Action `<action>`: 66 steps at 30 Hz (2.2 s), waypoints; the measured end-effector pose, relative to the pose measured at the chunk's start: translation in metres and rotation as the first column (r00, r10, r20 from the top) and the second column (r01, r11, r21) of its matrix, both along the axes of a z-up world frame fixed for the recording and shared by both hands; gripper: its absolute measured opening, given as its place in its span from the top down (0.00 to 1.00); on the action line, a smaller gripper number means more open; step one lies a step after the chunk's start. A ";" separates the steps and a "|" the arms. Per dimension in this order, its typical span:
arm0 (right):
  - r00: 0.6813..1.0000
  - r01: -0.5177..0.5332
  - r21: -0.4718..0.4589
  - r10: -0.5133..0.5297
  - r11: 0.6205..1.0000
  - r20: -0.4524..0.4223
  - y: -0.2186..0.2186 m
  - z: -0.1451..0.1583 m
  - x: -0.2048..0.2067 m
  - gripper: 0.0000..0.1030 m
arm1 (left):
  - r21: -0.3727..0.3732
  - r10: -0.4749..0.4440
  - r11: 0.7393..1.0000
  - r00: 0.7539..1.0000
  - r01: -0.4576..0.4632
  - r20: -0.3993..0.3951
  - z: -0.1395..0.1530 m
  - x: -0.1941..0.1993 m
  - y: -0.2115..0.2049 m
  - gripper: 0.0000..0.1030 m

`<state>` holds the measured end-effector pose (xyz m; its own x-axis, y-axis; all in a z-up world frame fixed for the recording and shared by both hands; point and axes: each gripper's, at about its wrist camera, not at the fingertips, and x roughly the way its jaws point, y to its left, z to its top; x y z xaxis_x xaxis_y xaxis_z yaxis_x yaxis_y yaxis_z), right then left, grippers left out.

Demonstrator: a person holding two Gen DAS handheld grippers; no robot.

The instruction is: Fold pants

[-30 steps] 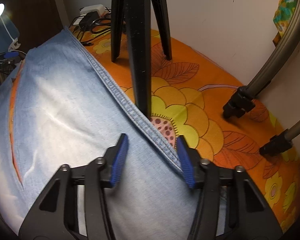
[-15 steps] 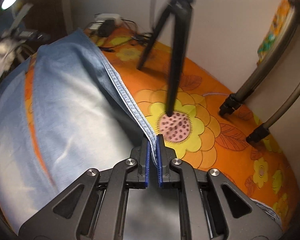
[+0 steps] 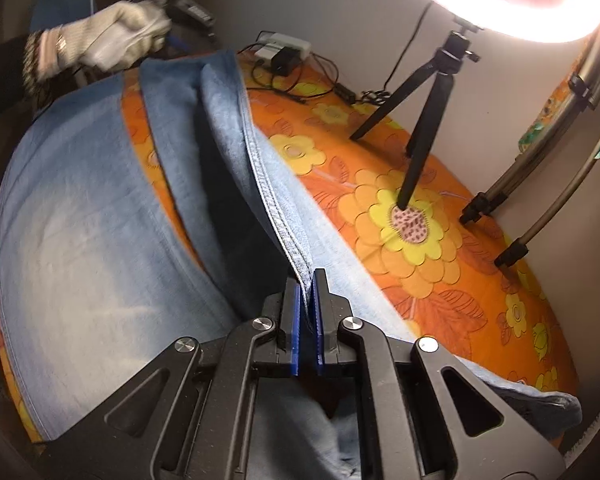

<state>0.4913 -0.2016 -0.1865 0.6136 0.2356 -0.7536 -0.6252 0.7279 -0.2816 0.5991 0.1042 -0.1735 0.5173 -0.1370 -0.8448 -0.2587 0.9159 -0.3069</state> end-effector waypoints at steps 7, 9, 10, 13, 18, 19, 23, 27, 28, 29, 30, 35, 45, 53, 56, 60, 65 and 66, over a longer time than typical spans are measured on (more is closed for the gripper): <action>1.000 -0.013 0.001 0.013 1.000 0.001 0.003 -0.004 -0.010 0.94 | 0.010 0.004 1.000 0.999 -0.004 -0.048 -0.010 0.024 -0.018 0.30; 1.000 -0.020 -0.004 0.020 1.000 0.008 0.005 -0.004 -0.014 0.94 | 0.015 0.018 1.000 0.998 -0.017 -0.067 -0.014 0.028 -0.020 0.30; 1.000 -0.024 -0.008 0.025 1.000 0.011 0.006 -0.004 -0.016 0.94 | 0.010 0.027 1.000 0.997 -0.026 -0.073 -0.016 0.030 -0.021 0.30; 0.999 -0.039 -0.023 0.040 0.999 0.020 0.009 -0.005 -0.023 0.94 | -0.001 0.048 0.999 0.996 -0.048 -0.081 -0.020 0.034 -0.024 0.30; 0.998 -0.054 -0.024 0.054 0.998 0.018 0.011 -0.007 -0.030 0.94 | 0.028 0.049 0.999 0.993 -0.046 -0.104 -0.029 0.041 -0.031 0.31; 0.998 -0.055 -0.024 0.055 0.998 0.020 0.011 -0.007 -0.031 0.94 | 0.028 0.051 0.998 0.993 -0.048 -0.108 -0.031 0.042 -0.031 0.36; 0.998 -0.062 -0.024 0.062 0.998 0.020 0.010 -0.007 -0.032 0.94 | 0.039 0.066 0.997 0.991 -0.062 -0.114 -0.038 0.045 -0.031 0.55; 0.998 -0.065 -0.026 0.066 0.998 0.025 0.009 -0.007 -0.032 0.94 | 0.052 0.075 0.996 0.993 -0.071 -0.090 -0.042 0.044 -0.027 0.87; 0.998 -0.064 -0.027 0.065 0.998 0.027 0.010 -0.007 -0.032 0.94 | 0.050 0.079 0.996 0.994 -0.075 -0.080 -0.042 0.043 -0.026 0.93; 0.998 -0.063 -0.027 0.063 0.998 0.028 0.010 -0.007 -0.032 0.94 | 0.046 0.080 0.996 0.995 -0.077 -0.061 -0.042 0.041 -0.025 0.93; 0.998 -0.060 -0.026 0.061 0.998 0.029 0.010 -0.006 -0.032 0.94 | 0.044 0.084 0.996 0.996 -0.083 -0.034 -0.041 0.038 -0.023 0.95; 0.998 -0.037 -0.023 0.038 0.999 0.041 0.009 -0.004 -0.030 0.94 | 0.042 0.084 0.995 0.995 -0.086 0.051 -0.031 0.020 -0.015 0.98; 0.998 0.035 0.017 -0.036 0.999 0.045 0.010 0.016 -0.026 0.94 | -0.020 0.120 0.993 0.965 -0.119 0.235 0.028 -0.058 0.025 0.98; 0.995 0.070 0.015 -0.070 0.997 0.065 0.017 0.041 -0.047 0.94 | -0.019 0.113 0.993 0.946 -0.112 0.305 0.055 -0.130 0.044 0.98; 0.995 0.074 0.008 -0.074 0.997 0.071 0.020 0.051 -0.063 0.94 | -0.021 0.106 0.994 0.941 -0.105 0.322 0.059 -0.159 0.051 0.98; 0.995 0.065 -0.016 -0.064 0.998 0.070 0.027 0.059 -0.092 0.94 | -0.014 0.100 0.995 0.933 -0.102 0.345 0.059 -0.199 0.056 0.98; 0.998 0.056 -0.044 -0.054 0.997 0.044 0.034 0.057 -0.127 0.94 | -0.012 0.095 0.995 0.933 -0.097 0.346 0.051 -0.245 0.064 0.98; 0.998 0.057 -0.041 -0.056 0.998 0.033 0.035 0.056 -0.134 0.94 | -0.011 0.094 0.995 0.932 -0.097 0.349 0.049 -0.254 0.065 0.98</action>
<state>0.3571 -0.1664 -0.1309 0.6493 0.1687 -0.7416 -0.5734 0.7491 -0.3317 0.3453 0.1696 -0.1242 0.7902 -0.0676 -0.6092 -0.2225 0.8944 -0.3879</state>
